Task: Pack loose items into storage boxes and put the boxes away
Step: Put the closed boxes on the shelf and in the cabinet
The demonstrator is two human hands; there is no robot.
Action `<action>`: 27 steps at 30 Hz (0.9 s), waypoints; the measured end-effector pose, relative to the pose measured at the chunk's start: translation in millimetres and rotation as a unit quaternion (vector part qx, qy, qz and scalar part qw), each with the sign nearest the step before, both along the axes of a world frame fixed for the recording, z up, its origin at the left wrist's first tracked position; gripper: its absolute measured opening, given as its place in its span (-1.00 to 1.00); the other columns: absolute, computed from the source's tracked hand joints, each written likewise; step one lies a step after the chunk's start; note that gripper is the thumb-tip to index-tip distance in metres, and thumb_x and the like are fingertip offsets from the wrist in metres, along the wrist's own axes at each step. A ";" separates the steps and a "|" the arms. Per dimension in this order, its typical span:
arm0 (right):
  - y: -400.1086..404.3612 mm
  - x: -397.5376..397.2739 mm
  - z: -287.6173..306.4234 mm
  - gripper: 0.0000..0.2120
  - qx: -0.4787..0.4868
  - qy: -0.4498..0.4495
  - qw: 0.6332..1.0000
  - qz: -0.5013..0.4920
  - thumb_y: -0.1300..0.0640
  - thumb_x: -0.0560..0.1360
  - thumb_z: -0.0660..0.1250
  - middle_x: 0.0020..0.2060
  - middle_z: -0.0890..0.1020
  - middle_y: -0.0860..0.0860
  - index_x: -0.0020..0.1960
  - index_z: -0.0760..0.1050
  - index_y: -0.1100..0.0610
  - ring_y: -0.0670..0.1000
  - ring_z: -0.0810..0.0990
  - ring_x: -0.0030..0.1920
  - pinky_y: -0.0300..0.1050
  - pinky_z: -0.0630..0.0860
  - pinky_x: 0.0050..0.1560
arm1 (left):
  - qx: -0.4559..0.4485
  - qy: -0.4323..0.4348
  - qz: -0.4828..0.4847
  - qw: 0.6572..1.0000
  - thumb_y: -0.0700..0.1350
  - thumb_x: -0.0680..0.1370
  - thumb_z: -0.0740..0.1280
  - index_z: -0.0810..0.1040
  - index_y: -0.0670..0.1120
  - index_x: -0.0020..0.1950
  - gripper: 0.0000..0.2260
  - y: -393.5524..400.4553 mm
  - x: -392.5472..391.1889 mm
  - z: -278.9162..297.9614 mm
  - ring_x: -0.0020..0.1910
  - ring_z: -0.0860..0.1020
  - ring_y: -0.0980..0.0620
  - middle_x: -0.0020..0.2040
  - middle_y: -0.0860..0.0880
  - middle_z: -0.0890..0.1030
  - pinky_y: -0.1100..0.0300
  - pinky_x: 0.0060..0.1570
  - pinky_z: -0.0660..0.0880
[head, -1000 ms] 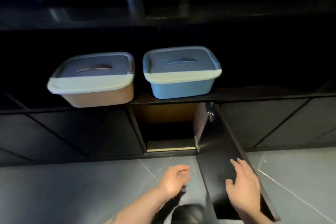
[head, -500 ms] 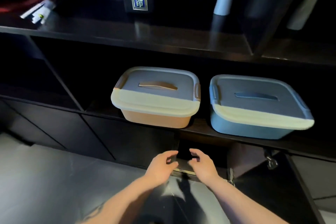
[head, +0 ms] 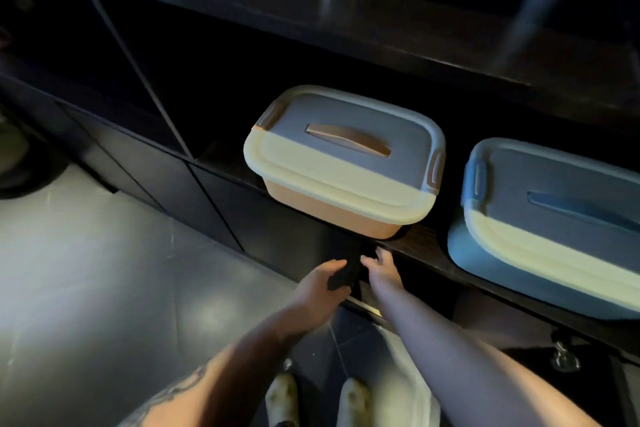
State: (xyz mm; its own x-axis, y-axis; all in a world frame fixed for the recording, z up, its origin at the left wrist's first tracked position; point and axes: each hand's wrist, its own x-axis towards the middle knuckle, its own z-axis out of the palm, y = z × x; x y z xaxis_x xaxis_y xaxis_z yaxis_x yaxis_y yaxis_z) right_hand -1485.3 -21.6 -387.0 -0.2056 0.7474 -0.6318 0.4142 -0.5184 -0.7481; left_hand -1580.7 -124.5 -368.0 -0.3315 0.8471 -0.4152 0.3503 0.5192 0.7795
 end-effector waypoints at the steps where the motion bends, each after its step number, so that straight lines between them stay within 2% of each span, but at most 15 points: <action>1: 0.0 2.2 -2.2 -0.51 0.000 0.007 1.000 -0.013 0.25 0.60 0.21 0.46 0.31 0.14 0.50 0.21 0.16 0.13 0.32 0.43 -0.07 0.29 0.27 | -0.002 0.008 0.010 1.000 -0.17 0.52 0.36 0.40 -0.04 0.40 -0.55 -1.7 2.6 -3.3 0.25 0.42 0.19 0.28 0.12 0.44 0.58 0.04 0.21; 4: 0.1 15.8 -8.7 -0.63 0.040 0.002 0.999 0.009 0.20 0.58 0.24 0.21 0.51 0.05 0.37 0.38 0.12 0.11 0.49 0.18 -0.14 0.34 0.02 | -0.005 0.005 0.076 0.997 -0.15 0.52 0.36 0.38 -0.04 0.40 -0.55 -6.2 12.6 -6.6 0.19 0.35 0.26 0.24 0.13 0.42 0.56 0.03 0.18; 6: -3.7 25.2 -13.5 -0.83 0.088 -0.005 0.995 0.050 0.11 0.57 0.27 0.01 0.60 0.04 0.15 0.49 0.10 0.08 0.54 0.01 -0.18 0.39 -0.11 | -0.001 -0.007 0.126 0.992 -0.09 0.52 0.36 0.38 0.00 0.41 -0.54 -9.3 17.7 -8.7 0.16 0.36 0.27 0.26 0.09 0.46 0.47 0.07 0.25; 7: -8.9 29.4 -13.0 -0.90 0.110 0.000 0.992 0.068 0.07 0.57 0.28 -0.12 0.60 0.02 0.00 0.50 0.10 0.06 0.54 -0.07 -0.27 0.40 -0.19 | 0.003 -0.010 0.155 0.988 -0.06 0.51 0.38 0.38 0.02 0.41 -0.53 -12.1 20.3 -10.5 0.17 0.38 0.25 0.27 0.08 0.47 0.40 0.10 0.29; 8: -16.1 33.6 -13.5 -0.85 0.125 0.003 0.988 0.091 0.06 0.57 0.28 -0.24 0.56 0.00 -0.13 0.47 0.10 0.05 0.52 -0.16 -0.37 0.38 -0.28 | 0.012 -0.020 0.188 0.982 -0.04 0.50 0.39 0.39 0.02 0.41 -0.52 -15.6 22.8 -12.2 0.19 0.41 0.22 0.27 0.06 0.49 0.34 0.15 0.34; 10: -34.6 40.4 -14.3 -0.73 0.125 0.017 0.982 0.143 -0.03 0.57 0.26 -0.34 0.51 -0.01 -0.23 0.43 0.09 0.01 0.50 -0.25 -0.35 0.36 -0.30 | 0.027 -0.061 0.247 0.967 -0.04 0.49 0.41 0.38 0.04 0.41 -0.50 -25.3 28.2 -15.7 0.25 0.46 0.12 0.27 0.04 0.51 0.22 0.20 0.42; 11: -44.5 41.8 -15.7 -0.70 0.113 0.020 0.978 0.176 -0.11 0.56 0.25 -0.33 0.53 -0.02 -0.20 0.47 0.09 0.01 0.52 -0.24 -0.28 0.39 -0.26 | 0.036 -0.081 0.268 0.959 -0.05 0.48 0.42 0.37 0.05 0.41 -0.49 -31.5 31.4 -17.3 0.25 0.47 0.10 0.24 0.04 0.51 0.21 0.15 0.45; 13: -61.6 40.9 -21.1 -0.66 0.100 0.007 0.966 0.239 -0.20 0.52 0.25 -0.27 0.59 -0.01 -0.12 0.54 0.07 0.02 0.58 -0.18 -0.15 0.45 -0.21 | 0.064 -0.115 0.303 0.944 -0.12 0.50 0.41 0.32 0.07 0.43 -0.47 -46.5 37.2 -15.6 0.23 0.50 0.06 0.20 0.10 0.50 0.36 -0.05 0.49; 15: -74.7 35.8 -23.7 -0.73 0.106 -0.012 0.956 0.274 -0.15 0.51 0.31 -0.25 0.63 -0.03 -0.13 0.55 0.05 0.01 0.60 -0.16 -0.14 0.47 -0.21 | 0.086 -0.132 0.334 0.929 -0.21 0.52 0.37 0.22 0.08 0.48 -0.41 -64.8 38.8 -14.6 0.13 0.55 0.10 0.20 0.11 0.47 0.45 -0.23 0.48; 16: -79.2 32.5 -23.3 -0.80 0.111 -0.013 0.952 0.286 -0.10 0.50 0.34 -0.23 0.64 -0.04 -0.12 0.56 0.03 -0.01 0.61 -0.15 -0.15 0.47 -0.19 | 0.090 -0.130 0.341 0.927 -0.23 0.53 0.35 0.17 0.09 0.49 -0.38 -74.0 37.4 -14.8 0.08 0.55 0.15 0.21 0.09 0.46 0.46 -0.25 0.48; 19: -87.6 23.0 -21.9 -0.96 0.106 -0.004 0.941 0.321 0.05 0.48 0.41 -0.14 0.66 -0.14 -0.08 0.60 -0.07 -0.09 0.61 -0.03 -0.16 0.53 -0.02 | 0.084 -0.121 0.327 0.934 -0.17 0.54 0.34 0.13 0.13 0.51 -0.38 -101.3 27.9 -19.4 0.11 0.53 0.15 0.27 0.08 0.43 0.43 -0.21 0.51; 22: -105.3 9.2 -19.8 -0.85 0.081 -0.021 0.928 0.362 0.08 0.45 0.45 -0.09 0.67 -0.18 0.01 0.64 -0.06 -0.12 0.61 0.03 -0.15 0.53 0.11 | 0.079 -0.146 0.318 0.934 -0.15 0.55 0.34 0.19 0.08 0.51 -0.42 -129.3 13.7 -26.4 0.17 0.54 0.12 0.31 0.09 0.46 0.25 0.04 0.56; 24: -130.5 -5.2 -15.0 -0.81 0.079 -0.031 0.914 0.398 0.06 0.44 0.46 -0.07 0.68 -0.14 0.06 0.66 -0.01 -0.14 0.61 0.01 -0.17 0.53 0.11 | 0.080 -0.173 0.325 0.926 -0.16 0.54 0.34 0.25 0.07 0.48 -0.45 -153.4 1.0 -32.0 0.17 0.57 0.10 0.29 0.04 0.52 0.06 0.13 0.56; 25: -145.6 -13.6 -14.2 -0.82 0.085 -0.028 0.907 0.412 0.07 0.44 0.46 -0.08 0.69 -0.12 0.05 0.67 0.01 -0.15 0.62 -0.01 -0.20 0.53 0.09 | 0.076 -0.174 0.330 0.925 -0.15 0.54 0.35 0.28 0.09 0.47 -0.47 -167.6 -7.0 -34.0 0.16 0.58 0.10 0.27 0.03 0.54 0.04 0.13 0.56; 27: -178.6 -32.6 -12.0 -0.86 0.103 -0.009 0.893 0.438 0.10 0.45 0.46 -0.12 0.70 -0.10 0.01 0.68 0.04 -0.18 0.64 -0.06 -0.27 0.53 0.04 | 0.062 -0.167 0.335 0.925 -0.13 0.54 0.34 0.33 0.11 0.44 -0.52 -198.1 -24.8 -35.8 0.14 0.57 0.12 0.22 0.01 0.58 0.13 0.08 0.58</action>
State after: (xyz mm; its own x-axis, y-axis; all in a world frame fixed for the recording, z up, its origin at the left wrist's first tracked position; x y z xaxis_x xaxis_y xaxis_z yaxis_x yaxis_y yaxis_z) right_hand -1517.9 -200.2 -398.9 -0.7599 0.4054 -0.5082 0.6061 0.1591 -0.7793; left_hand -1605.5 -322.6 -403.8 -0.6711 0.5451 -0.5025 -0.2888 0.4320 0.8544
